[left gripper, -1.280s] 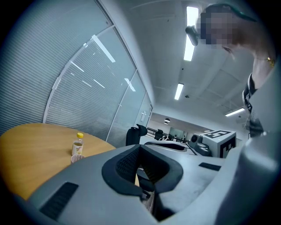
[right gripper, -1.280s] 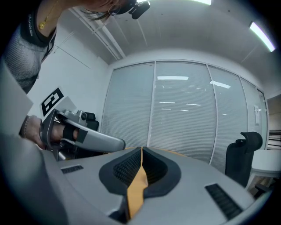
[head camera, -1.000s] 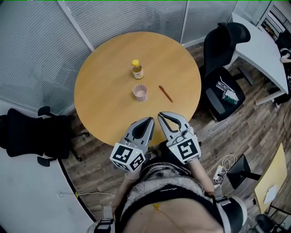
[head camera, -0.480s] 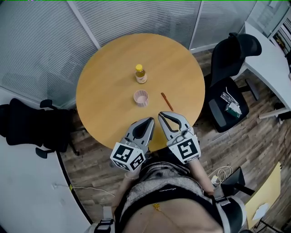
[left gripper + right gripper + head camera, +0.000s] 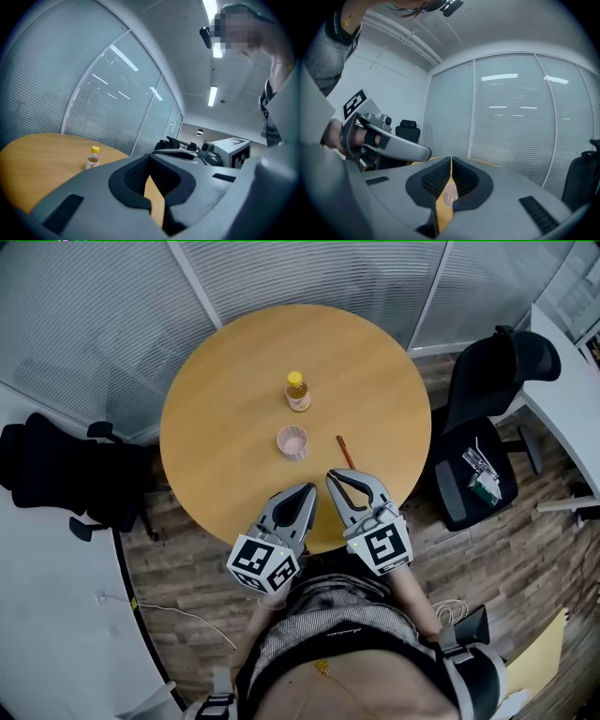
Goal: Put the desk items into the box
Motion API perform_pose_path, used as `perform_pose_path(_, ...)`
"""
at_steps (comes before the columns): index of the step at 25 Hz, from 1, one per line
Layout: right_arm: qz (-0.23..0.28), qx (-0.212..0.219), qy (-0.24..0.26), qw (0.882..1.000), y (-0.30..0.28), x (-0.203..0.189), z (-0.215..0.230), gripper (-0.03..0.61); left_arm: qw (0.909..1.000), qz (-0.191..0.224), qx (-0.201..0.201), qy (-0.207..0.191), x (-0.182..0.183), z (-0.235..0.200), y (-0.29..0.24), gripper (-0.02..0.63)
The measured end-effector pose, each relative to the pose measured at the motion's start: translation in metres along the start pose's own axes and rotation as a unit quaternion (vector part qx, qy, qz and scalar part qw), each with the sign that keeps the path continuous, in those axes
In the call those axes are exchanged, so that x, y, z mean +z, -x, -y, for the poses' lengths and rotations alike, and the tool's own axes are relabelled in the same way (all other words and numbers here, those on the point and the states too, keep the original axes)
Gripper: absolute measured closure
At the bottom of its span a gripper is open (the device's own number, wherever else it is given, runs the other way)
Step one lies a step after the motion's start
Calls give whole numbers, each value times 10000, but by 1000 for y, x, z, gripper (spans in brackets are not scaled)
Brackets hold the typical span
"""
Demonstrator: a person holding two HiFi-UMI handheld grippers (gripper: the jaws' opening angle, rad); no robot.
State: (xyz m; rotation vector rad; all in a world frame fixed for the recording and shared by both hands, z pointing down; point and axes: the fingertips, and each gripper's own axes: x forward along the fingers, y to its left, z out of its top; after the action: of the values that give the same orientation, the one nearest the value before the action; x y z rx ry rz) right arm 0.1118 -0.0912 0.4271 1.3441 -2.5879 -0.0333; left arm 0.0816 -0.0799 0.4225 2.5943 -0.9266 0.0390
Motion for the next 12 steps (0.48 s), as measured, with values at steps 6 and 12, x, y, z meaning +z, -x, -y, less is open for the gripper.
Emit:
perform_pose_path(6, -123, 129, -52, 9998, -13, -5, 5, 555, 9997, 18, 224, 7, 2, -14, -2, 612)
perform_pose_path(12, -163, 63, -53, 9998, -26, -2, 3, 555, 9997, -23, 243, 14, 5, -31, -2, 612)
